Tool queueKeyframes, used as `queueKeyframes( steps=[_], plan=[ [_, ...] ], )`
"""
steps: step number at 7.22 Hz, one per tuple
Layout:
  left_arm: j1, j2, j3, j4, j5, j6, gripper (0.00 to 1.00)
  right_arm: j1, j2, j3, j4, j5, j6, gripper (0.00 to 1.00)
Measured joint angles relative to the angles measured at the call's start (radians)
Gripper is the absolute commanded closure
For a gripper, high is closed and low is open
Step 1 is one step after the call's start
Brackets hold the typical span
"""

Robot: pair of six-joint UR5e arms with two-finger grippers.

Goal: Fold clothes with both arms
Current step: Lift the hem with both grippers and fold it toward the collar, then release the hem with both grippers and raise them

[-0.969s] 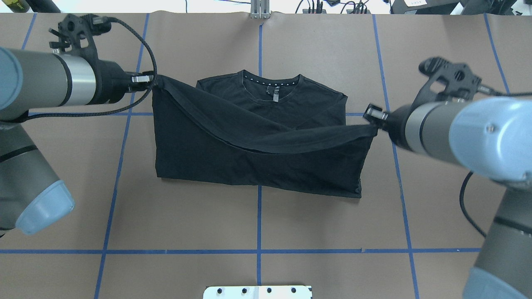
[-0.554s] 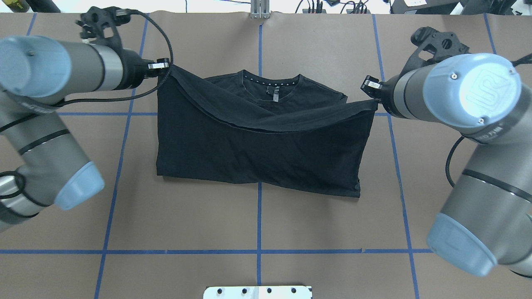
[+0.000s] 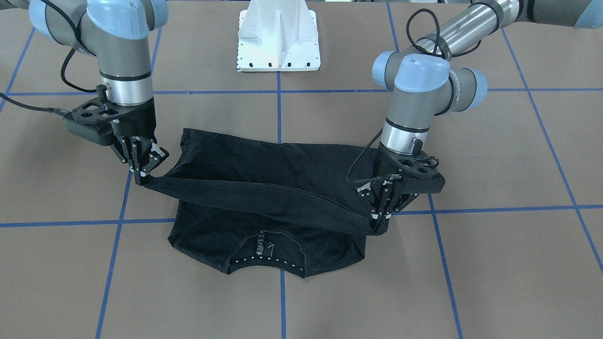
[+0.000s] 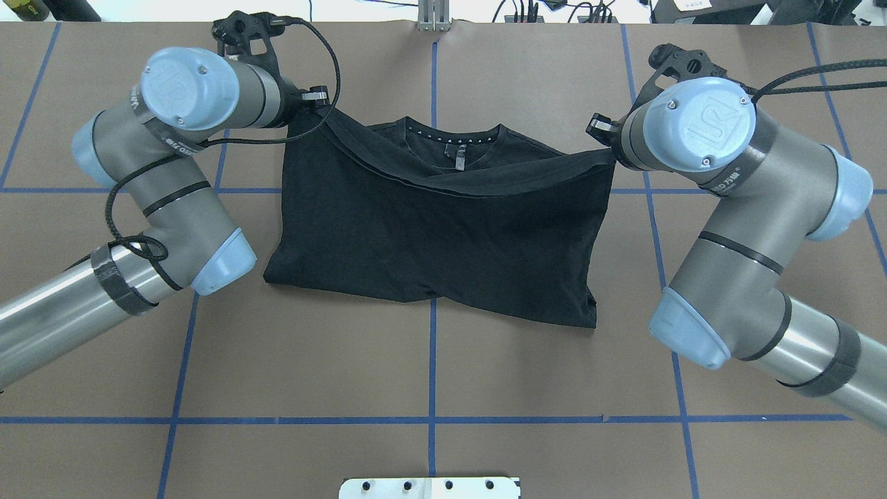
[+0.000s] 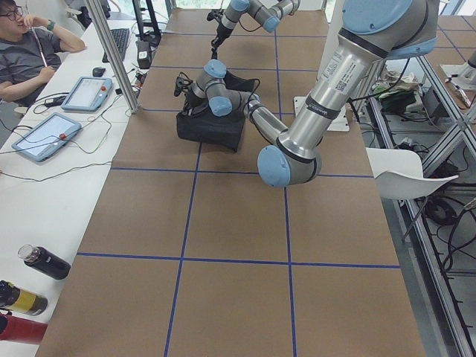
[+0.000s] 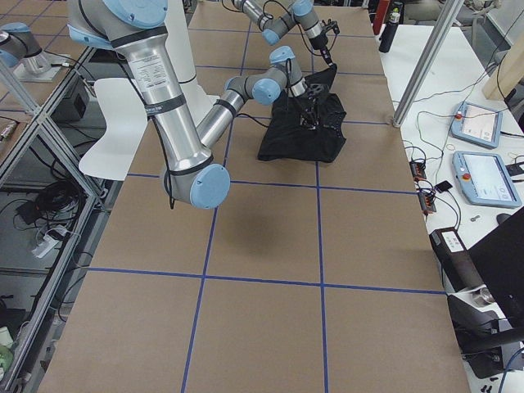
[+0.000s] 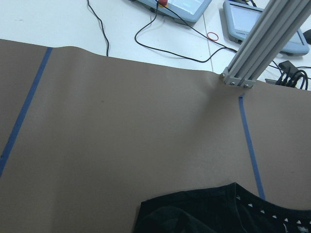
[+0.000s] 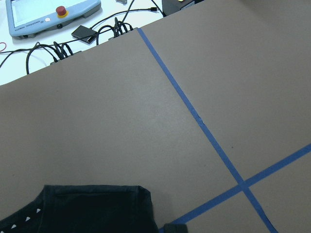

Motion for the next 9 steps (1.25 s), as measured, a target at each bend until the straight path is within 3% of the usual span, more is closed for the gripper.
queueKeyframes(
  steps=[3,4,5,7,9],
  plan=[
    [0.001,-0.023,0.120,-0.034,0.024,0.092,1.00,0.009,0.001,-0.114,0.069,-0.002,-0.020,1.00],
    [0.002,-0.023,0.144,-0.058,0.024,0.102,0.90,0.009,0.001,-0.135,0.079,-0.004,-0.025,1.00],
    [0.002,-0.022,0.154,-0.085,0.024,0.121,0.02,0.008,0.001,-0.148,0.090,-0.005,-0.030,0.03],
    [-0.003,-0.004,0.144,-0.176,0.012,0.148,0.00,0.022,0.016,-0.151,0.102,0.007,-0.065,0.00],
    [-0.028,0.063,0.041,-0.217,-0.108,0.209,0.00,0.090,0.026,-0.113,0.098,0.144,-0.176,0.00]
  ],
)
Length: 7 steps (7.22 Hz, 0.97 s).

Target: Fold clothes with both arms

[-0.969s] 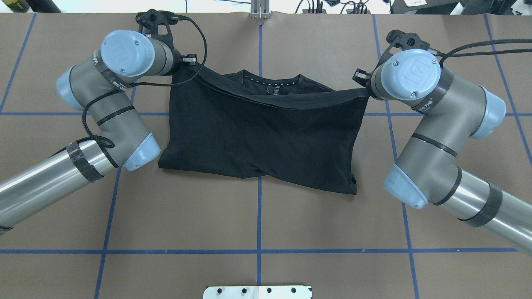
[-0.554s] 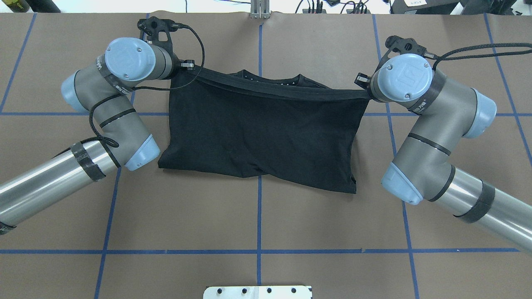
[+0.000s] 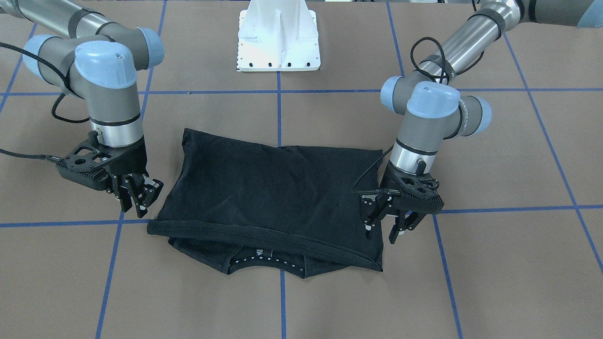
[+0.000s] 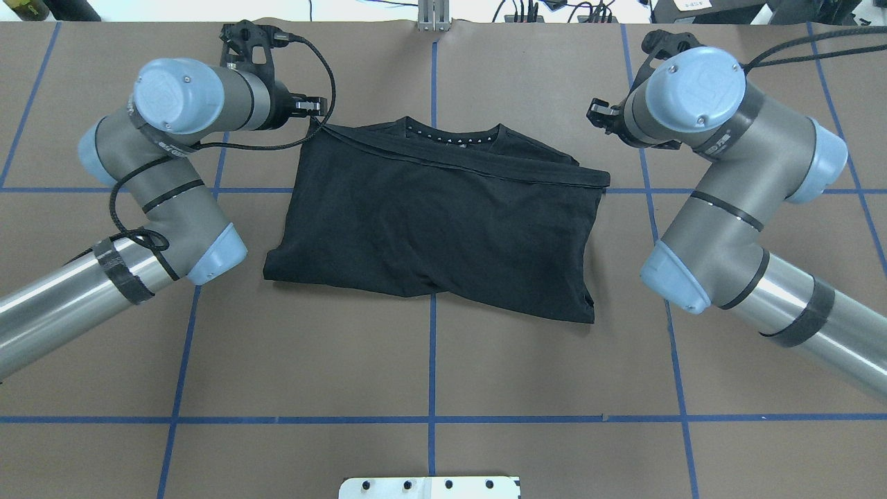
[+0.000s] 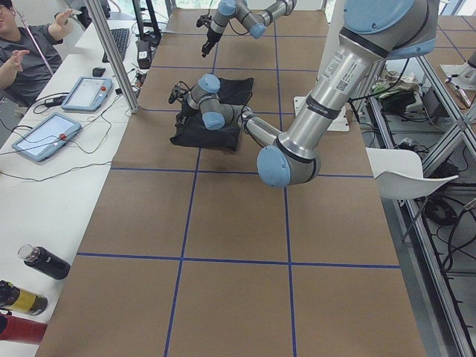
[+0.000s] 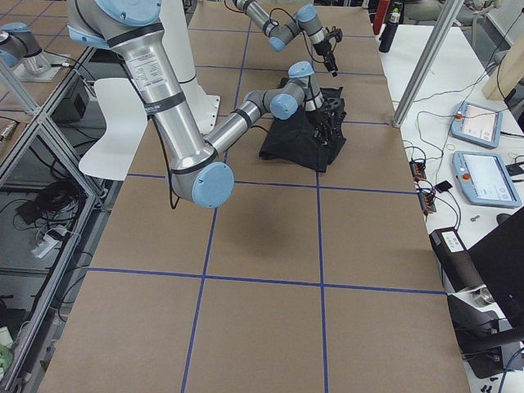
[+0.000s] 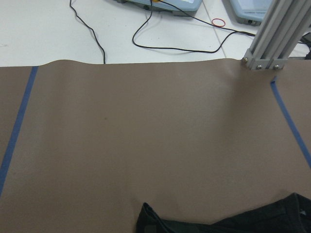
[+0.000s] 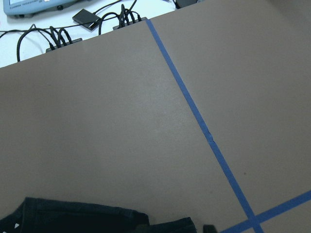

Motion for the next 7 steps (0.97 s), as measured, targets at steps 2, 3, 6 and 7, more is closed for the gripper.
queueKeyframes(
  steps=[2,3,6,7],
  plan=[
    [-0.007,0.174,-0.196,-0.012,-0.092,0.094,0.00,0.031,-0.038,0.061,0.003,0.081,-0.095,0.00],
    [0.011,0.245,-0.258,-0.022,-0.129,0.098,0.00,0.029,-0.052,0.082,0.007,0.091,-0.107,0.00],
    [0.194,0.376,-0.289,-0.159,-0.085,-0.057,0.00,0.003,-0.079,0.146,0.010,0.096,-0.110,0.00],
    [0.244,0.395,-0.286,-0.181,-0.040,-0.110,0.00,-0.002,-0.087,0.161,0.011,0.097,-0.113,0.00]
  ],
)
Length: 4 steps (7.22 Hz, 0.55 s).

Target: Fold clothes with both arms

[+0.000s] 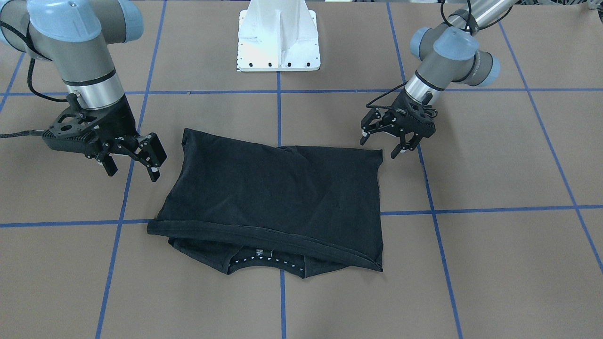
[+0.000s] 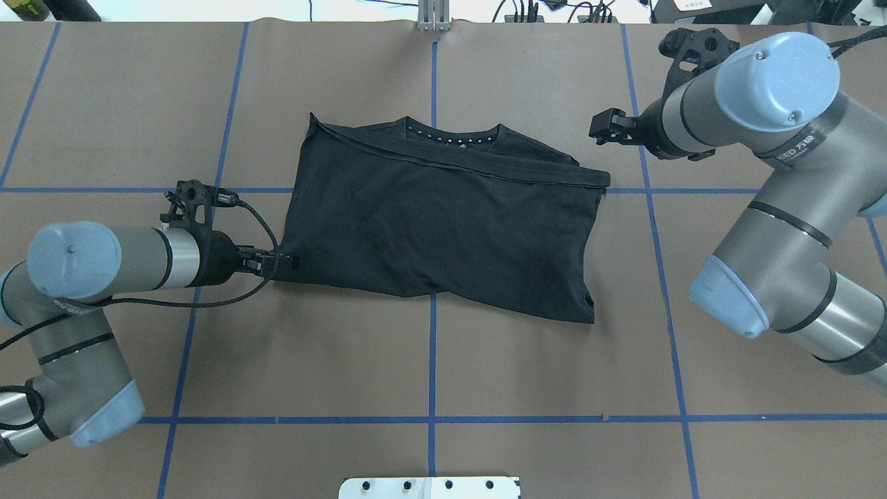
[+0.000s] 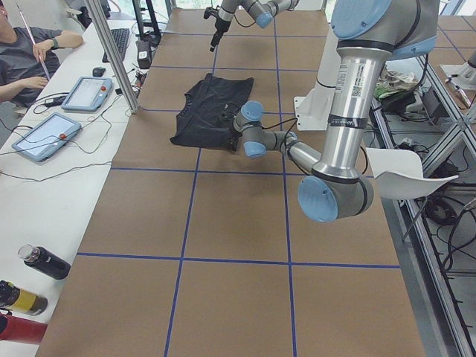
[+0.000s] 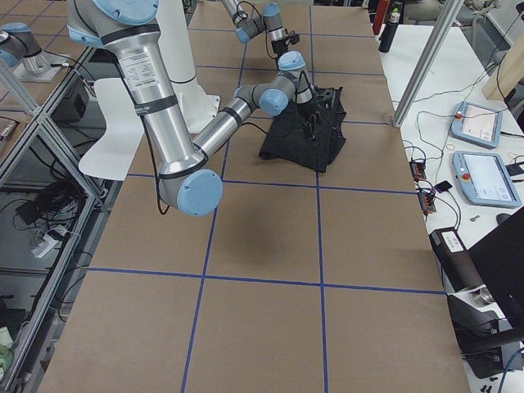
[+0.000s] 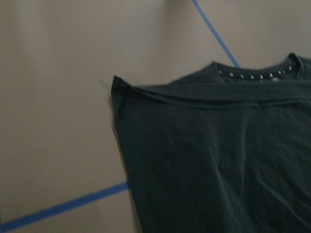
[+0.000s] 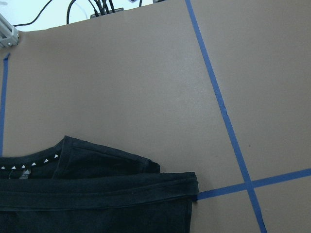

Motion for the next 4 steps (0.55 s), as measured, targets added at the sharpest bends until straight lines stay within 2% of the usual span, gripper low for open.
queueKeyframes(
  steps=[3,4],
  plan=[
    [0.034,0.008,0.016,-0.013,0.032,-0.035,0.02,-0.008,0.001,0.005,-0.001,-0.001,-0.025,0.00],
    [0.035,0.003,0.030,-0.014,0.033,-0.035,0.07,-0.010,0.001,0.006,-0.001,-0.002,-0.026,0.00]
  ],
)
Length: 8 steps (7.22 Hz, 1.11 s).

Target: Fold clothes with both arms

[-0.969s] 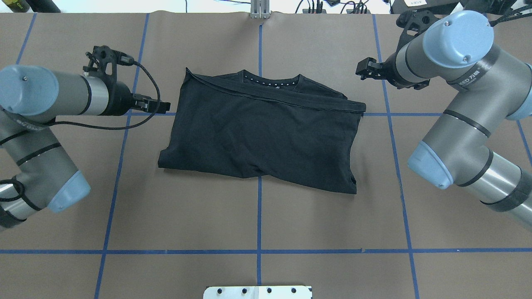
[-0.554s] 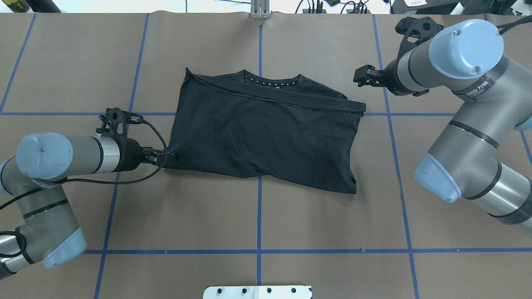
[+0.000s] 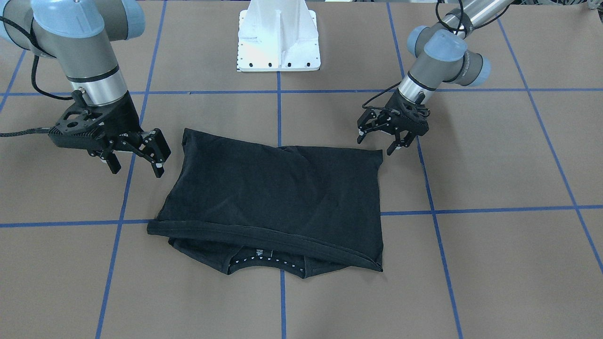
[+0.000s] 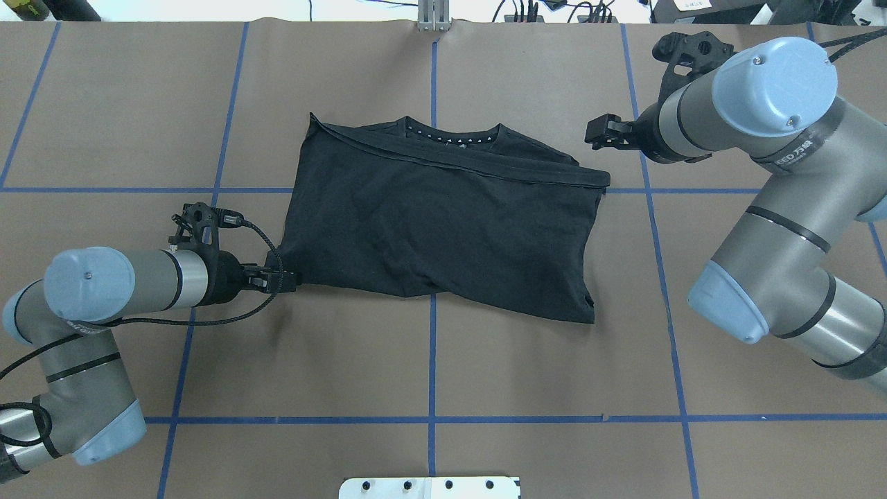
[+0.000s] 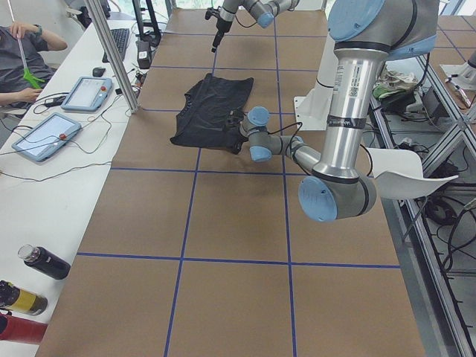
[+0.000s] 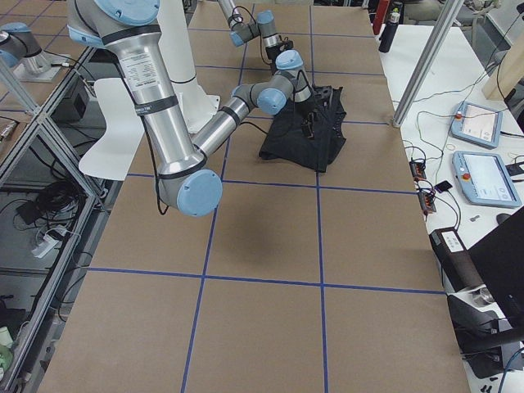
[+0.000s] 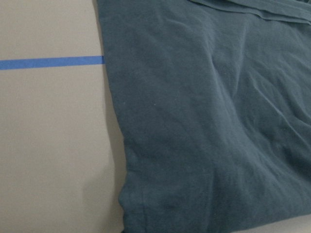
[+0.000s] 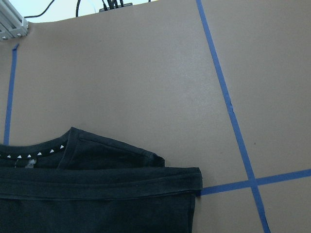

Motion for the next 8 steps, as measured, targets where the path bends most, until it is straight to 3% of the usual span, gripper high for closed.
queueKeyframes(
  steps=[1,2,4,5,8],
  plan=[
    [0.000,-0.003,0.010,0.000,0.000,0.000,0.15,-0.004,0.000,0.000,0.000,-0.002,0.000,0.00],
    [0.001,-0.005,0.018,-0.001,0.001,0.000,0.37,-0.009,0.001,0.000,0.001,-0.004,0.002,0.00],
    [0.002,-0.017,0.024,-0.001,0.001,-0.002,0.92,-0.014,0.001,0.000,0.001,-0.008,0.004,0.00],
    [0.002,-0.022,0.024,-0.001,0.001,-0.003,1.00,-0.016,0.001,0.000,0.002,-0.009,0.003,0.00],
    [-0.005,-0.022,0.010,0.001,-0.002,0.001,1.00,-0.032,0.001,0.001,0.002,-0.015,0.011,0.00]
  ],
)
